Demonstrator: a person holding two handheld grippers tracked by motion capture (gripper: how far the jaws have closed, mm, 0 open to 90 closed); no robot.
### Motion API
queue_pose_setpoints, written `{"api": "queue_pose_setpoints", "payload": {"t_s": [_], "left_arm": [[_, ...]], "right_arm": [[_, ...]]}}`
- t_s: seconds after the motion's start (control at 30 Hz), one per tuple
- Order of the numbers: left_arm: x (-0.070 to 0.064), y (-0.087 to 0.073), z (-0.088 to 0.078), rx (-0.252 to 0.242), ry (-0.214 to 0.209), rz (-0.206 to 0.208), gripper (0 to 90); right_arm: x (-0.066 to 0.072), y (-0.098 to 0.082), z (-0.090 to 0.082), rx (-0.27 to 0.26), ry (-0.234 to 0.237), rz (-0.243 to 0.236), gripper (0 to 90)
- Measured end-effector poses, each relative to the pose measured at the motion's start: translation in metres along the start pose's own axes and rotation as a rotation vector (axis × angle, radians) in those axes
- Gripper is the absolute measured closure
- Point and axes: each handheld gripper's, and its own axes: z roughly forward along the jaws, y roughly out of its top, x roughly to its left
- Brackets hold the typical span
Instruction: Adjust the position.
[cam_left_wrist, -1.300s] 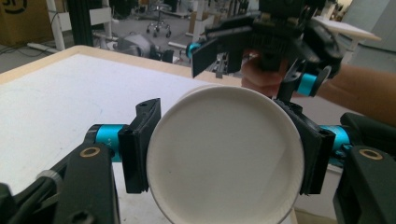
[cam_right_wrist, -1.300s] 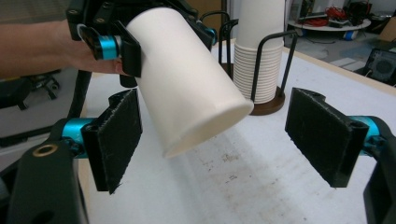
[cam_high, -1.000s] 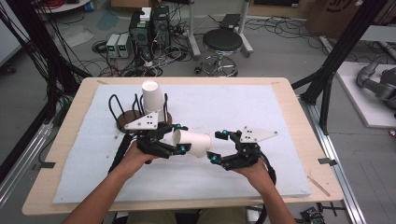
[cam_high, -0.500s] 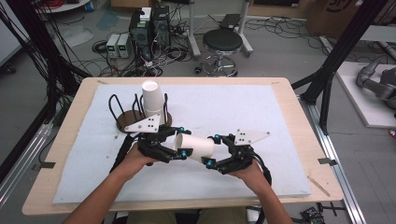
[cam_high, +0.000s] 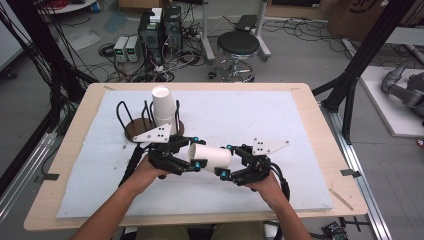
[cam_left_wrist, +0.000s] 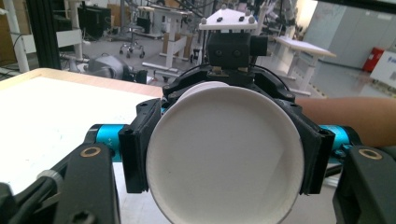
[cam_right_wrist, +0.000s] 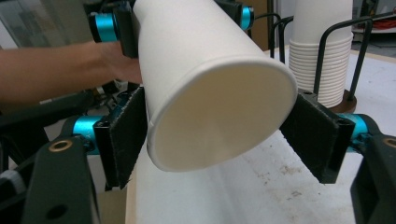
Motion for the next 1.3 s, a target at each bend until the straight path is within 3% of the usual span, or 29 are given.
{"api": "queue_pose_setpoints", "payload": {"t_s": [0.1, 0.5, 0.63, 0.73, 0.8, 0.83, 1.0, 1.1, 1.3], "left_arm": [[0.0, 0.0, -0.001, -0.002, 0.001, 0.009, 35.9], [0.0, -0.009, -0.005, 0.034, -0.029, -0.002, 36.4], [-0.001, -0.012, -0.005, 0.055, -0.018, 0.004, 36.1], [-0.002, -0.014, -0.003, 0.097, 0.008, 0.015, 33.6], [-0.003, -0.017, -0.001, 0.16, 0.067, -0.023, 21.6], [-0.003, -0.017, -0.001, 0.16, 0.067, -0.023, 17.4], [-0.003, -0.019, -0.004, 0.203, 0.103, -0.003, 16.9], [-0.003, -0.018, -0.006, 0.224, 0.118, 0.01, 16.8], [-0.004, -0.013, -0.011, 0.266, 0.148, 0.037, 16.7]], "right_arm": [[-0.001, 0.001, -0.003, -0.009, 0.013, 0.011, 27.8], [0.0, 0.003, -0.008, 0.047, 0.043, -0.035, 38.9], [0.0, 0.003, -0.008, 0.058, 0.042, -0.043, 40.0], [-0.001, 0.003, -0.007, 0.079, 0.035, -0.045, 40.1], [-0.002, 0.004, -0.008, 0.098, 0.032, -0.032, 39.9], [-0.002, 0.004, -0.008, 0.098, 0.032, -0.032, 39.9], [-0.003, 0.012, -0.012, 0.164, -0.01, -0.029, 39.8], [-0.003, 0.018, -0.013, 0.182, -0.014, -0.042, 39.8], [-0.002, 0.038, -0.015, 0.277, -0.058, -0.083, 39.3]]}}
